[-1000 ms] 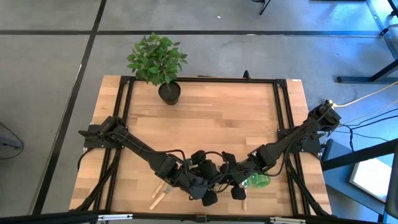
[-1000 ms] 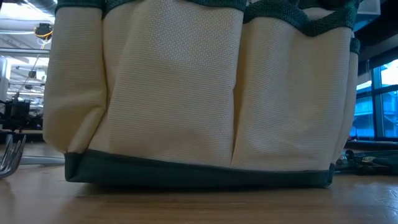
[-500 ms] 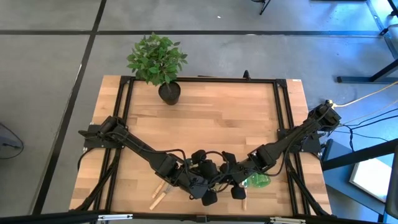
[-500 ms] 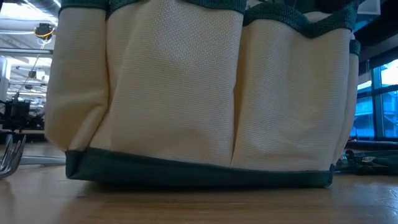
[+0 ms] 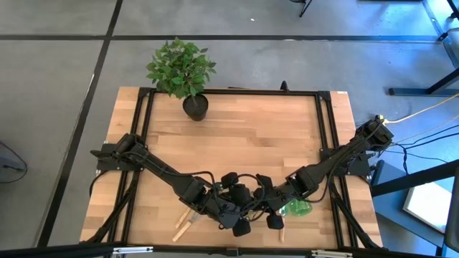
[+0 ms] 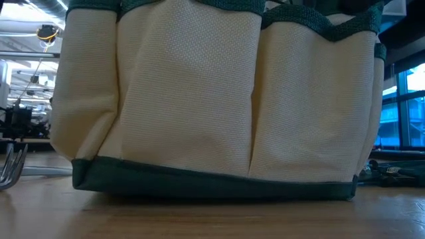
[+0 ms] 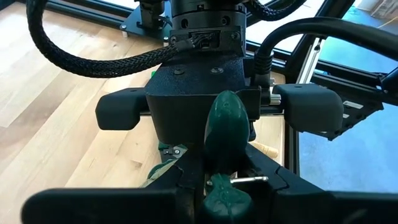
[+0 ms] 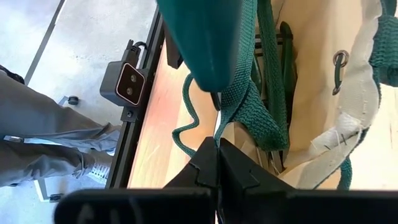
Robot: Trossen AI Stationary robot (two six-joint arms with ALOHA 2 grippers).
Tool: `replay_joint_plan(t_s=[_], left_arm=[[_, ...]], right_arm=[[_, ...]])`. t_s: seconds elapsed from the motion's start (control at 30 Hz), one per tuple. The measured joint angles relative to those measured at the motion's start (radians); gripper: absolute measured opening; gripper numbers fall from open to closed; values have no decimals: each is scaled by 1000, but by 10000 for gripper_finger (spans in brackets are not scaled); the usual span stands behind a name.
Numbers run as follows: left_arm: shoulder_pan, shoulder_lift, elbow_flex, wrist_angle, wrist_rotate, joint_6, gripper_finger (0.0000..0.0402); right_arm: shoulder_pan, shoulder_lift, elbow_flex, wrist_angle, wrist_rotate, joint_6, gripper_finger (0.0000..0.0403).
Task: Pick & Place Garden tools in Gardening bag
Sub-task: Put the top green shear scissors into the brown gardening bag
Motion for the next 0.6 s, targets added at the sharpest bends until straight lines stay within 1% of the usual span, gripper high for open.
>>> replay_joint_plan(t_s=[0.23,0.37,0.6], left_arm=[[0,0,0,4,-7,8,62],[0,0,0,5,-10,9,62],[-10,-5,0,24,-67,4,62]], right_arm=[[0,0,-1,0,-1,8,3],[0,-5,-1,1,-9,64,3],[-1,-48,-3,3,4,105,1]])
